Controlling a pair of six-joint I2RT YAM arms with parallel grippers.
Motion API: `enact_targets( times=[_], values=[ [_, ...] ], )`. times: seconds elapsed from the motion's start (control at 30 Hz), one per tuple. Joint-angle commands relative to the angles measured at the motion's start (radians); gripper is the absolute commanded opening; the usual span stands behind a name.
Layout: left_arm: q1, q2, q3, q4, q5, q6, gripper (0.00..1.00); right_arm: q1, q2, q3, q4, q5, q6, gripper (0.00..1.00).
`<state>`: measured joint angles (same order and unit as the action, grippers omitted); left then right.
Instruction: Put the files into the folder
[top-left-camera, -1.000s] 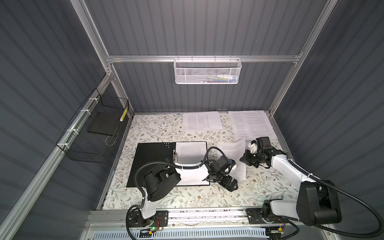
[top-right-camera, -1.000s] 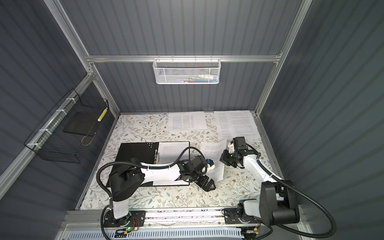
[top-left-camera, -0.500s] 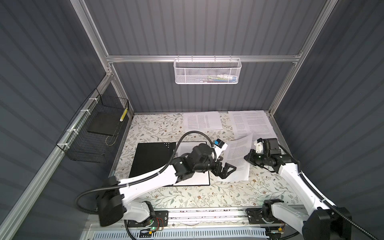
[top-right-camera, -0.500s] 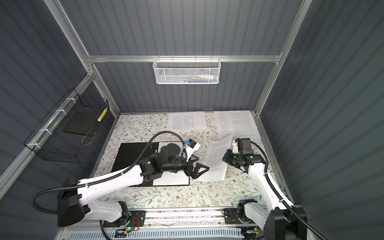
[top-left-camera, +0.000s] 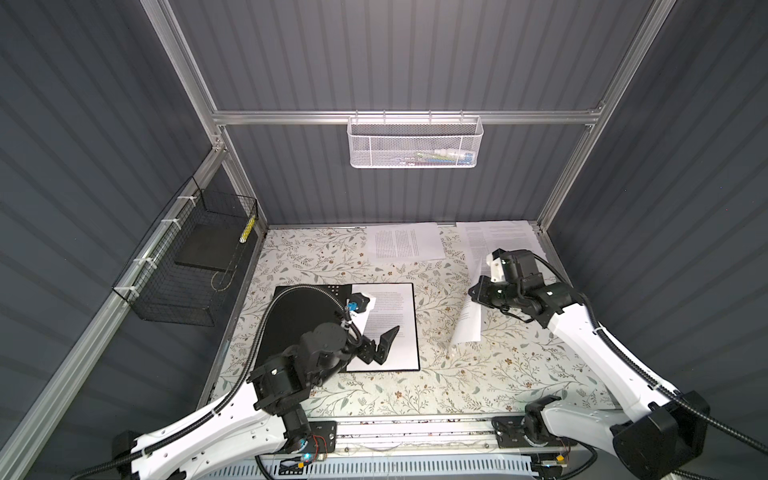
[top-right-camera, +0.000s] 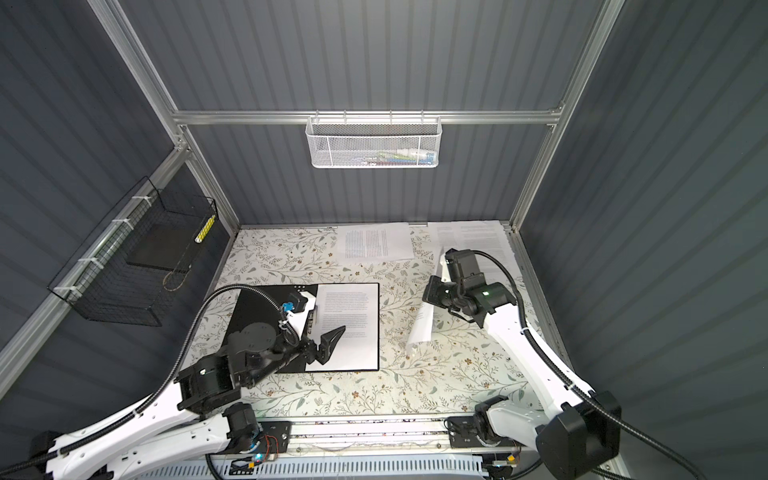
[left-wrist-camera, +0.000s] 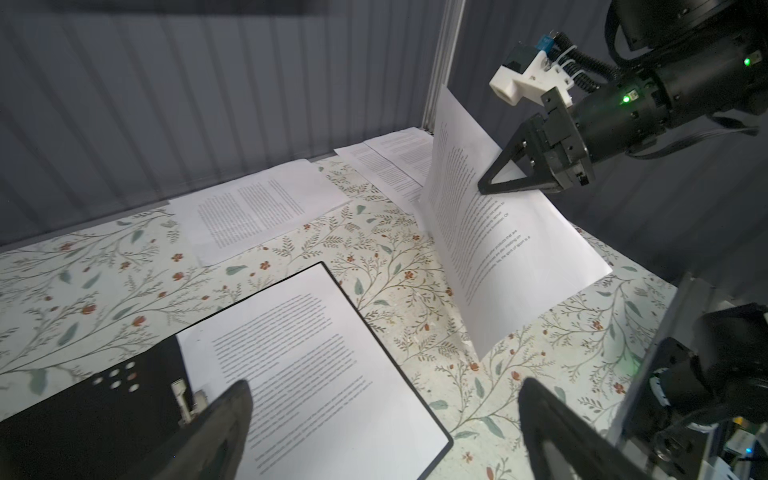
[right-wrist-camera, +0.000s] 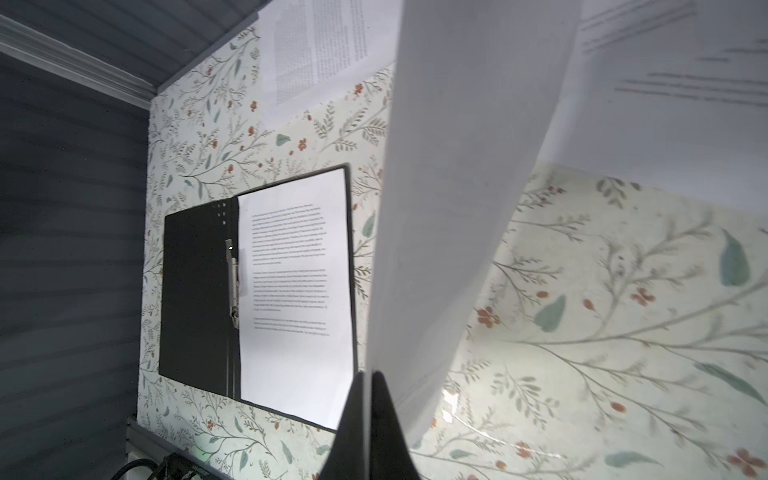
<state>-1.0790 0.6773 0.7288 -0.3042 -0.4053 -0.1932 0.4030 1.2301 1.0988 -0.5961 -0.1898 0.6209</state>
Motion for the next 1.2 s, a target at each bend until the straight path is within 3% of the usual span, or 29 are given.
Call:
enact_targets(
  times=[0.0,0.13,0.33,0.57,0.7,0.8,0.93,1.17],
  values=[
    [0.002,-0.025,-0.048,-0.091,-0.186,0.018,1.00,0.088,0.080,0.099,0.036,0.026,0.040,0.00],
    [0.002,-0.012,-0.026,-0.104,-0.254,0.012,1.00,0.194,0.207,0.232,0.089,0.005,0.077,0.00],
    [0.002,0.010,-0.024,-0.105,-0.229,0.031,1.00,0.281,0.323,0.342,0.202,-0.124,0.129,0.00],
    [0.023,0.024,-0.010,-0.094,-0.179,0.051,1.00,0.203,0.337,0.123,0.311,-0.075,0.151,0.00],
    [0.066,0.034,-0.005,-0.098,-0.118,0.034,1.00,0.180,0.456,0.011,0.386,-0.067,0.120,0.00],
    [0.091,0.052,0.001,-0.104,-0.074,0.023,1.00,0.191,0.540,-0.018,0.417,-0.065,0.125,0.00],
    [0.096,0.094,0.027,-0.136,-0.061,0.011,1.00,0.222,0.544,-0.079,0.497,-0.054,0.174,0.00],
    [0.117,0.143,0.049,-0.149,-0.032,0.006,1.00,0.279,0.580,-0.036,0.465,-0.025,0.217,0.00]
  ],
)
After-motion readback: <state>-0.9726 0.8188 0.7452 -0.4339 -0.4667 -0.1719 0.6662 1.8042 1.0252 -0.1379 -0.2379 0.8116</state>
